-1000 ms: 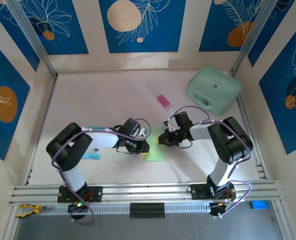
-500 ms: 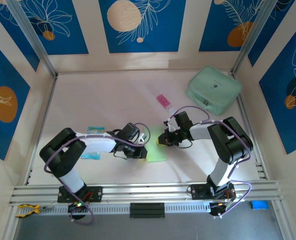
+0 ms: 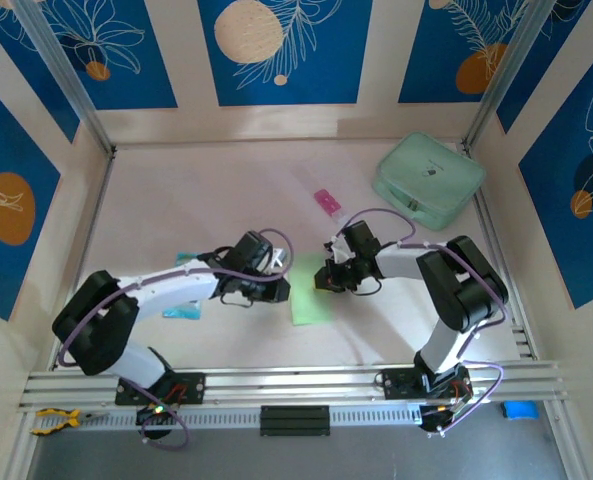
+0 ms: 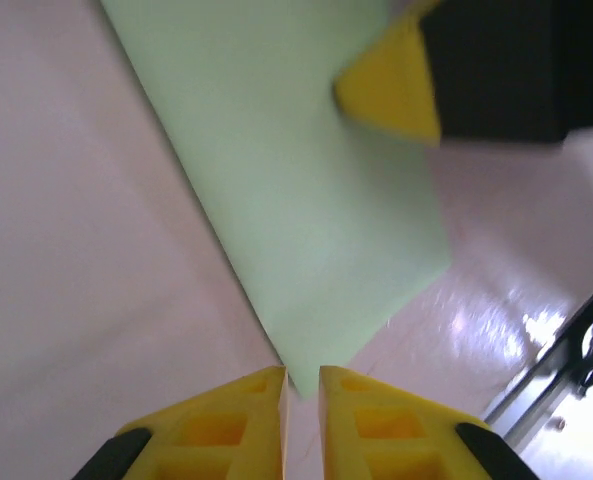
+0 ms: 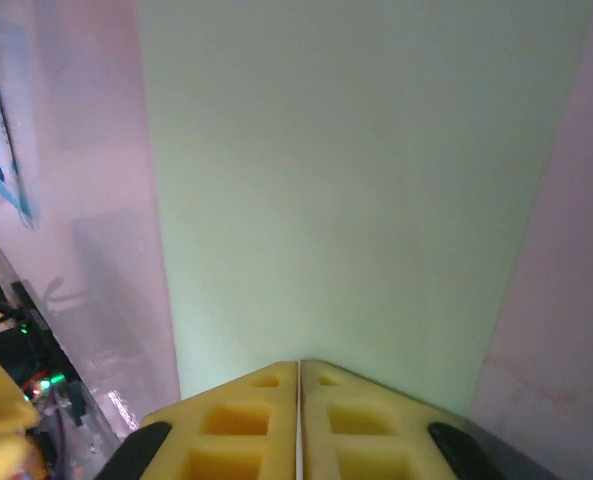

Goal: Fold a paper plane with a square sheet of paper (pick it up from the middle)
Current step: First fold the square sheet of paper in half at the center of the table.

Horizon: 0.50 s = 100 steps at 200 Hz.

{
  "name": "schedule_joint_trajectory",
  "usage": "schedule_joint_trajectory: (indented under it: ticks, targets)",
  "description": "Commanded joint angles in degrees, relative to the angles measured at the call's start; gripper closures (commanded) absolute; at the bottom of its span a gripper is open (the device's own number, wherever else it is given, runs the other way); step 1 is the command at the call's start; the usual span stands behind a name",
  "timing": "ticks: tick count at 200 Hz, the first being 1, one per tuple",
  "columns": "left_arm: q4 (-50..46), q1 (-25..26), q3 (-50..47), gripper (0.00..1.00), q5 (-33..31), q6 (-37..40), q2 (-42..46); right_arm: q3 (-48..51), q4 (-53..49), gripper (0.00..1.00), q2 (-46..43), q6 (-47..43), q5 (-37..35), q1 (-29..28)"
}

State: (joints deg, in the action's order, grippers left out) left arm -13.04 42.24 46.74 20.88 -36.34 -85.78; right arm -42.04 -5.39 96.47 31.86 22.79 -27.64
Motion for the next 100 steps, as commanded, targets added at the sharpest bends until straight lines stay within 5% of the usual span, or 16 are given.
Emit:
schedule_joint_trajectory:
  ticks: [1, 24, 100]
  targets:
    - [5.87, -3.76, 2.87, 0.82, 5.94, -1.56, -3.05, -1.4, -6.05, 0.83, -7.27, 2.14, -7.37, -2.04]
    - [8.31, -5.67, 6.82, 0.83, 9.61, -1.8, -8.38, -0.27, -12.3, 0.78, -14.8, 7.82, -14.12, -2.93]
    - [11.77, -8.64, 15.33, 0.82, 16.65, -2.02, -22.4, 7.67, -14.52, 0.72, -29.78, 19.72, -10.68, -3.77]
